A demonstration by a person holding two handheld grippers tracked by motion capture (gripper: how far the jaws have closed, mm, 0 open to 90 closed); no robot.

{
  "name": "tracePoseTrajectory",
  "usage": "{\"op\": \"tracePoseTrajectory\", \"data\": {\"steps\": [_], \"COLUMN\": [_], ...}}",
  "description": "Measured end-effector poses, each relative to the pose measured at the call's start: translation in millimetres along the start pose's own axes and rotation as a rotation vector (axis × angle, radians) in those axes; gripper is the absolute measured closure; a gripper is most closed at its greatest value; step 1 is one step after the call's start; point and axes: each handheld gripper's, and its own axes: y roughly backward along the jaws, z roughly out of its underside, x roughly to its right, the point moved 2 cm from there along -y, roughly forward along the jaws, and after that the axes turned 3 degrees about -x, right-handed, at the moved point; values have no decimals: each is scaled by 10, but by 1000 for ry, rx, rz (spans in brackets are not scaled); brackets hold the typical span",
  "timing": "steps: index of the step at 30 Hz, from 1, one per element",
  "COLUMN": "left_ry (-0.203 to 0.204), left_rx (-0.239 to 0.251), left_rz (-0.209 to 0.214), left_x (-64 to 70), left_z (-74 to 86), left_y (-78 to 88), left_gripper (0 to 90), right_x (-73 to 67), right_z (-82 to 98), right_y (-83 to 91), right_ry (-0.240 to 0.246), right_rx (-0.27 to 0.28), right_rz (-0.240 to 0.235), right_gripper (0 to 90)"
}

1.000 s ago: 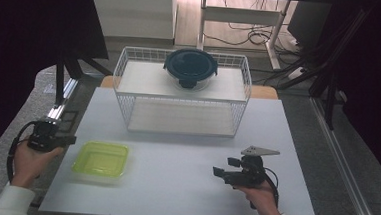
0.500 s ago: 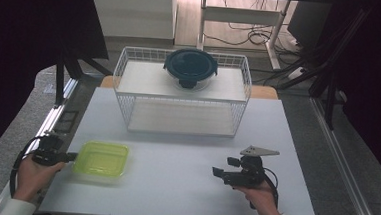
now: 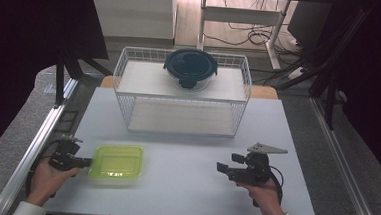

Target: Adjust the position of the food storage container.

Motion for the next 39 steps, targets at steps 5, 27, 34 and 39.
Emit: {"op": "tracePoseTrajectory", "data": {"steps": [5,27,34,39], "left_ry": [-29,-119,-130,-129], "left_rx": [-8,-5,9,18], "left_rz": [32,100,130,161], "left_x": [172,730,873,979], "left_z": [-52,-293,-381,-431], "left_y": [-78,-379,-444,-488], "left_gripper": [900,900,900,900], "right_x": [22,43,41,39], "right_z": [-12,-10,-4,4], "right_y": [25,28,22,10], "right_ry": [-5,-11,-14,-10], "right_rx": [3,2,-4,-13], "right_rz": [4,17,21,23], "right_gripper": [224,225,225,225]}}
